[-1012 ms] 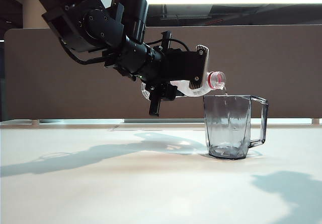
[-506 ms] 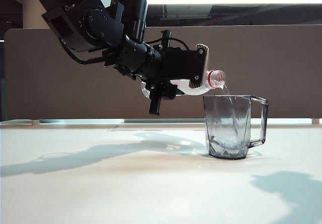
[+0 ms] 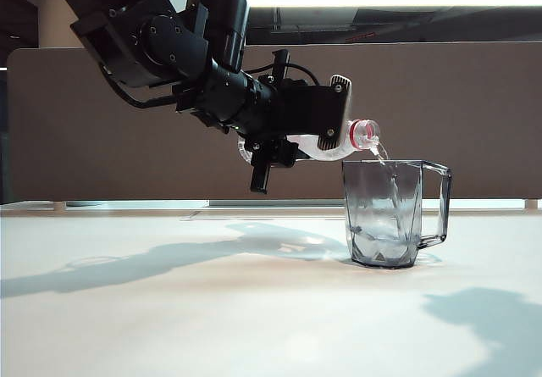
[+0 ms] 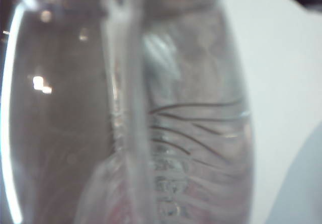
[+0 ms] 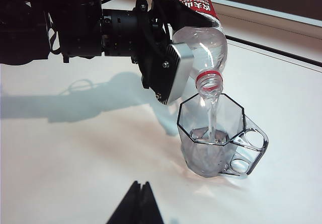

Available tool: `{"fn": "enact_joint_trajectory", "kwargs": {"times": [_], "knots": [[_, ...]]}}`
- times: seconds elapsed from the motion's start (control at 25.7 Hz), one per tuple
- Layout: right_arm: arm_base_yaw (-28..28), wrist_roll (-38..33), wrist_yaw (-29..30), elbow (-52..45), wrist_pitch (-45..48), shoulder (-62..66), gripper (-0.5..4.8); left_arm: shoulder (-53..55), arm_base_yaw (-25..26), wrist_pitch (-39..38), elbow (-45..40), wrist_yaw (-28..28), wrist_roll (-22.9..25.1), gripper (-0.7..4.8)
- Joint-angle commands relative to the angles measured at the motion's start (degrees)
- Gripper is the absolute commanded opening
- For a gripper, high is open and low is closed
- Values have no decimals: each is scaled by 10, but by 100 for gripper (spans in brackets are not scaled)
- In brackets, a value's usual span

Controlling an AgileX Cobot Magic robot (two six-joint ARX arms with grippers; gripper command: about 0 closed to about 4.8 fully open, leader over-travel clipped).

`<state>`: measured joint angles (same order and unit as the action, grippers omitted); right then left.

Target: Pick up the mineral water bottle with the left hand on the table and pour water into the mug until it's half full.

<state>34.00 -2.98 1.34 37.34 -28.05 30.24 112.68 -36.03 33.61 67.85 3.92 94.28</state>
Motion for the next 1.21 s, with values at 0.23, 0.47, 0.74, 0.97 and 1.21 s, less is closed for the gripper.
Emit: {"fn": "enact_joint_trajectory", "kwargs": {"times": [0.23,0.47,0.74,0.97,1.21], "knots": [[0,2,1,3,9,-1,-8,-7,1,30,6,2,3,174],[0,2,1,3,9,-1,-8,-7,1,30,6,2,3,174],[0,2,1,3,9,-2,-8,-7,1,31,6,2,5,174],[0,2,1,3,9,-1,-8,-7,1,33,6,2,13,174],[0,2,1,3,9,-1,-8,-7,1,33,6,2,13,174]]}}
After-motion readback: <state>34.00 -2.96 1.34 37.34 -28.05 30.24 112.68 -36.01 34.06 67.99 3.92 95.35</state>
